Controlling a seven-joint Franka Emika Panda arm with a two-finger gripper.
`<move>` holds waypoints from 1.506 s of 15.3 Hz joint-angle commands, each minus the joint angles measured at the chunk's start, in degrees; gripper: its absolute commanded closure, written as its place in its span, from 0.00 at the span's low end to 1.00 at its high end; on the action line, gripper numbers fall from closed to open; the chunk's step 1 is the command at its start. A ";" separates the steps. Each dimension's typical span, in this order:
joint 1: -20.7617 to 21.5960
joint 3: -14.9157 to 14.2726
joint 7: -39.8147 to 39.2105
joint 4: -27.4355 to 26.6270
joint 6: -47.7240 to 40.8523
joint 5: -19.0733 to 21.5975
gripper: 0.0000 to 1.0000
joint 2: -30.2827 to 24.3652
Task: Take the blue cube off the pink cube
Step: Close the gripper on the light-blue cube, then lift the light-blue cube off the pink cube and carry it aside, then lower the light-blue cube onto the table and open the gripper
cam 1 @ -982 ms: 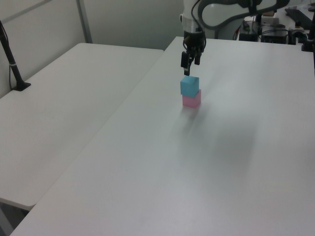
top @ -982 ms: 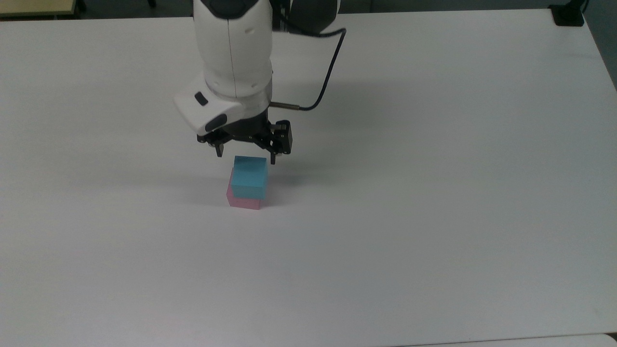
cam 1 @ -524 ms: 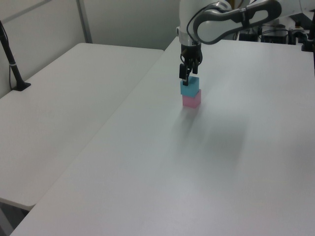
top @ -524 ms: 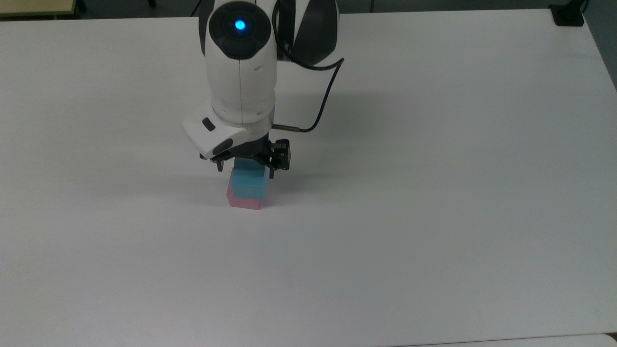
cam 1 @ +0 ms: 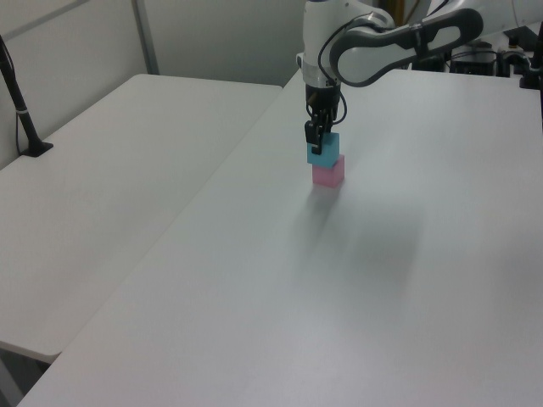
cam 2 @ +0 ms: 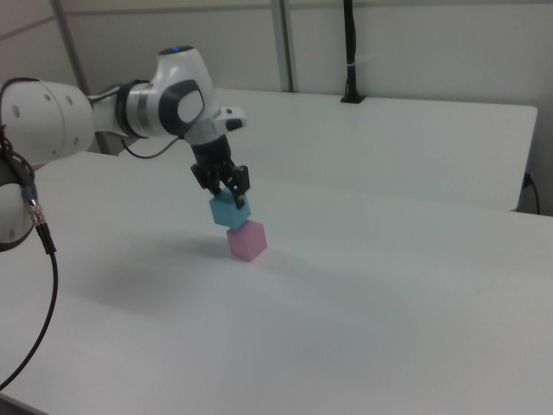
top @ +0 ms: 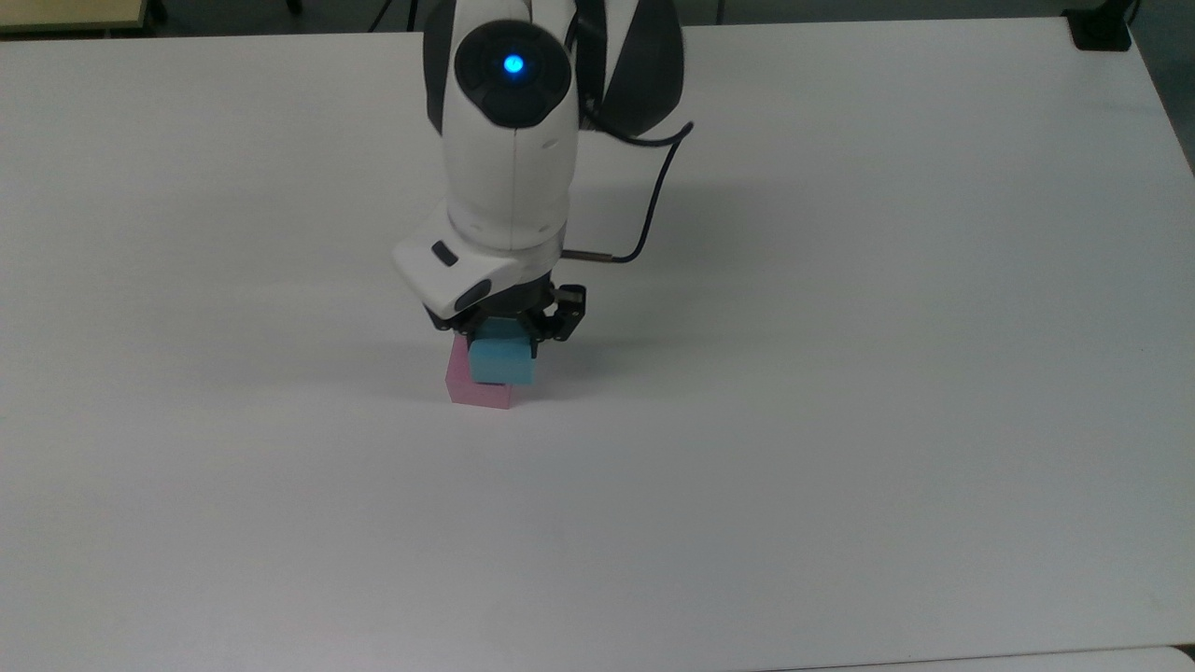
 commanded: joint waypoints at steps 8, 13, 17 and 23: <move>9.18 6.07 3.37 -27.08 -1.47 0.50 0.86 -19.12; 10.33 12.23 10.94 -27.61 0.72 -0.55 0.80 -13.86; 10.33 12.42 10.95 -27.70 2.65 -3.45 0.70 -10.43; 10.33 12.51 10.86 -27.97 -0.93 -3.54 0.00 -10.59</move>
